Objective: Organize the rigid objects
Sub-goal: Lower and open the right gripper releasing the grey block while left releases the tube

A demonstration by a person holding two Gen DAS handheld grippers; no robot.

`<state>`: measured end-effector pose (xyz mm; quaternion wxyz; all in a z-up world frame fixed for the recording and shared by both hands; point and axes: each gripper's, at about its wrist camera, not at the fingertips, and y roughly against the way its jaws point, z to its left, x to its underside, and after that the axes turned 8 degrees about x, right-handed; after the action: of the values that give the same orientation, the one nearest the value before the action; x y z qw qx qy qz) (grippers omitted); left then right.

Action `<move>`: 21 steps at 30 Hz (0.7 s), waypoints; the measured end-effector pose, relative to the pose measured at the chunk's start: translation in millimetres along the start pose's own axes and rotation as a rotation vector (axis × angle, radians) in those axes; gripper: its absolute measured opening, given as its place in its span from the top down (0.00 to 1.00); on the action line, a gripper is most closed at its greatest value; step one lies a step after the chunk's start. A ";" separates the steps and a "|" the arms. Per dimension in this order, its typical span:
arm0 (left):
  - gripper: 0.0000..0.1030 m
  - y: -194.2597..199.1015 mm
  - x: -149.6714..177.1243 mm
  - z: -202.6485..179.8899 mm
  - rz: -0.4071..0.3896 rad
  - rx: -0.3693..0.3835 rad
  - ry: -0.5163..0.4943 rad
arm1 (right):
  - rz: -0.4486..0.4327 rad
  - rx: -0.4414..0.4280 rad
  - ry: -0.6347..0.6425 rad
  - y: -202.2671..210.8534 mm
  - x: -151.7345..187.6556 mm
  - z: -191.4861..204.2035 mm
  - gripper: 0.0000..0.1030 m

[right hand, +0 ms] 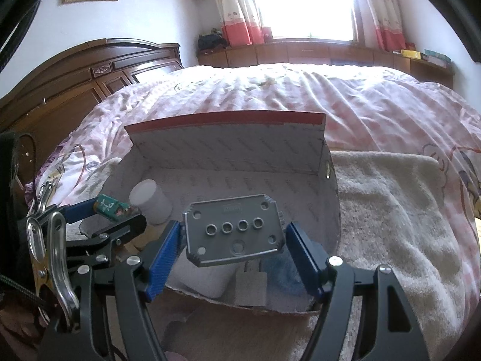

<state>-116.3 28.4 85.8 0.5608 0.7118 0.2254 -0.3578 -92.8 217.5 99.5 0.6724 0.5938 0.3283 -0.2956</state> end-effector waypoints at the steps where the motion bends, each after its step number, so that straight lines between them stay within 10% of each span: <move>1: 0.20 -1.6 0.0 0.2 0.002 -0.002 -0.002 | 0.001 0.002 0.001 -1.3 0.0 -0.2 0.27; 21: 0.20 -18.6 4.9 5.4 0.055 -0.005 0.028 | 0.023 0.029 0.006 -17.3 4.0 1.8 0.27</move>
<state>-127.9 27.8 69.7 0.5689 0.7213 0.2147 -0.3316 -103.8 213.6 86.0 0.6661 0.6081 0.3193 -0.2907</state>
